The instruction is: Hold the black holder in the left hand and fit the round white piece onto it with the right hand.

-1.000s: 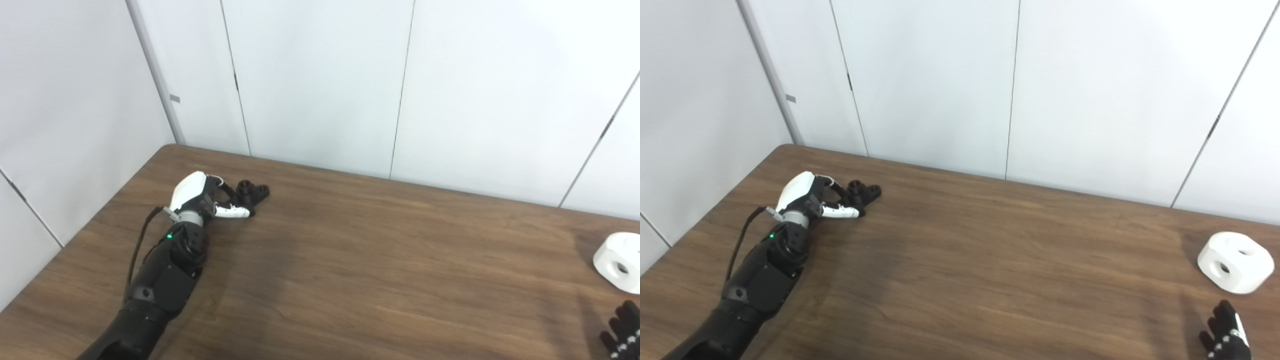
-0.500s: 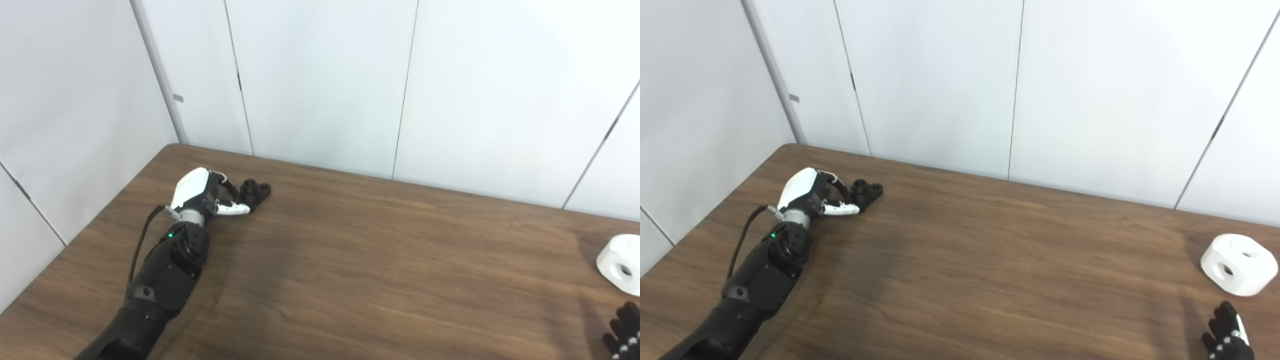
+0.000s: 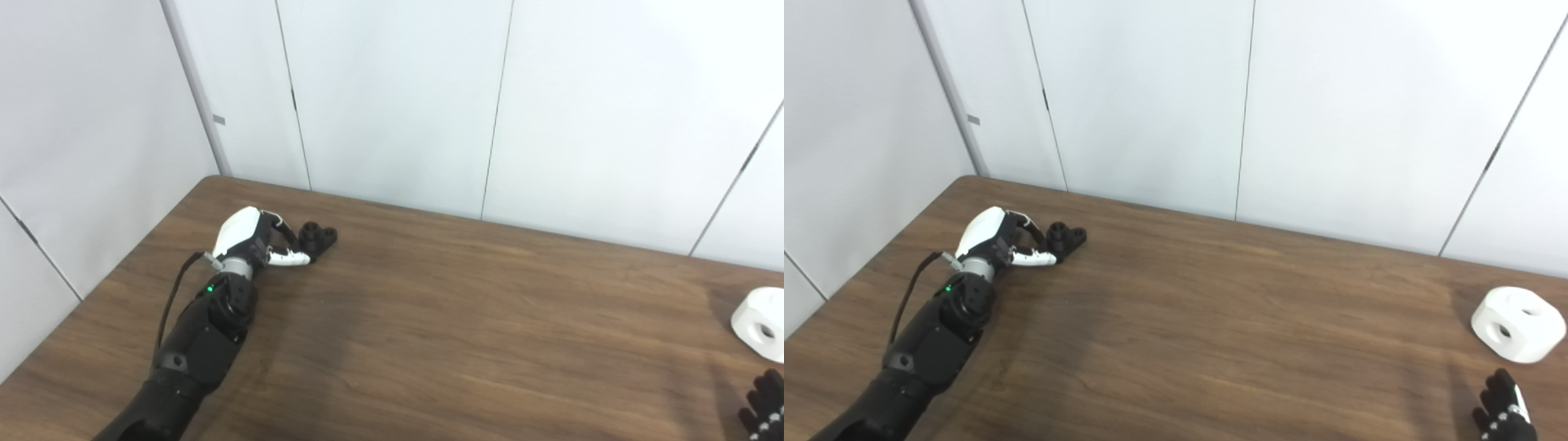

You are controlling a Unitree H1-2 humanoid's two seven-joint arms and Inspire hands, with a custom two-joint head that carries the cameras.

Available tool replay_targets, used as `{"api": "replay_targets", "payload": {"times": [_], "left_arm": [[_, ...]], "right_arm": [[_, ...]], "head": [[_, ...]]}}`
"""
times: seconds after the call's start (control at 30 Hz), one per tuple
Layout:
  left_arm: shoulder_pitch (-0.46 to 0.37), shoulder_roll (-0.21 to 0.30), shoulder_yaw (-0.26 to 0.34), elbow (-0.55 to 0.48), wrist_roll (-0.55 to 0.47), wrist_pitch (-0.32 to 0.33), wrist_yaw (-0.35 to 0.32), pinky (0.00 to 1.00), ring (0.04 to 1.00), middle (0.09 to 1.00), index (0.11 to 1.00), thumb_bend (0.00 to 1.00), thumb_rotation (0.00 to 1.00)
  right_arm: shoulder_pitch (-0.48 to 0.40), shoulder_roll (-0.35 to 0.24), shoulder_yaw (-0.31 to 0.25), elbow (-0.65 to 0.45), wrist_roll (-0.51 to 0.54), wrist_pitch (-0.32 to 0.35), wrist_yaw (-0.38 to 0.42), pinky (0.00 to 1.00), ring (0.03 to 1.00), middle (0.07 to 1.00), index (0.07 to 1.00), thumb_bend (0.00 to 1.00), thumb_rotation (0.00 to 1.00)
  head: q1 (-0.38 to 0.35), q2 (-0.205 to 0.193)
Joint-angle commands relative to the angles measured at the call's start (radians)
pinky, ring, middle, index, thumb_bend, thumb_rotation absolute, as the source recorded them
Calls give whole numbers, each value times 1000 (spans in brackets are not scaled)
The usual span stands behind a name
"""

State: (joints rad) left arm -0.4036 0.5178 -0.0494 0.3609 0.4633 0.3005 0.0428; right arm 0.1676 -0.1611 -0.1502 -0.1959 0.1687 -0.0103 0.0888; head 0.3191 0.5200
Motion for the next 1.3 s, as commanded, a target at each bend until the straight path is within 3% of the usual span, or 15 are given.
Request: {"api": "replay_targets", "payload": {"times": [0.0, 0.33, 0.8, 1.07, 1.27], "left_arm": [[13, 7, -12, -30, -23, -9, -45, 828, 895, 771, 485, 521, 48], [117, -33, -57, -200, -21, -58, -82, 828, 882, 769, 485, 522, 48], [257, -113, -160, -432, 57, -83, -101, 816, 889, 789, 485, 521, 47], [339, -143, -228, -538, 115, -94, -112, 819, 880, 789, 485, 522, 48], [400, -163, -244, -581, 146, -122, -112, 851, 871, 790, 485, 522, 48]], "right_arm": [[-17, -11, 6, -23, -3, -13, 9, 1000, 1000, 998, 994, 622, 1000], [-27, -2, 18, -45, -41, 54, -17, 1000, 1000, 1000, 1000, 599, 1000], [-38, 28, 38, -50, -114, 36, -61, 1000, 1000, 999, 1000, 538, 1000], [-33, 47, 56, -85, -142, 49, -74, 1000, 1000, 994, 1000, 537, 1000], [-32, 59, 69, -123, -177, 85, -85, 1000, 1000, 990, 997, 546, 1000]], "head": [[-1, 1], [-47, 8], [-158, 34], [-220, 68], [-262, 102]]}}
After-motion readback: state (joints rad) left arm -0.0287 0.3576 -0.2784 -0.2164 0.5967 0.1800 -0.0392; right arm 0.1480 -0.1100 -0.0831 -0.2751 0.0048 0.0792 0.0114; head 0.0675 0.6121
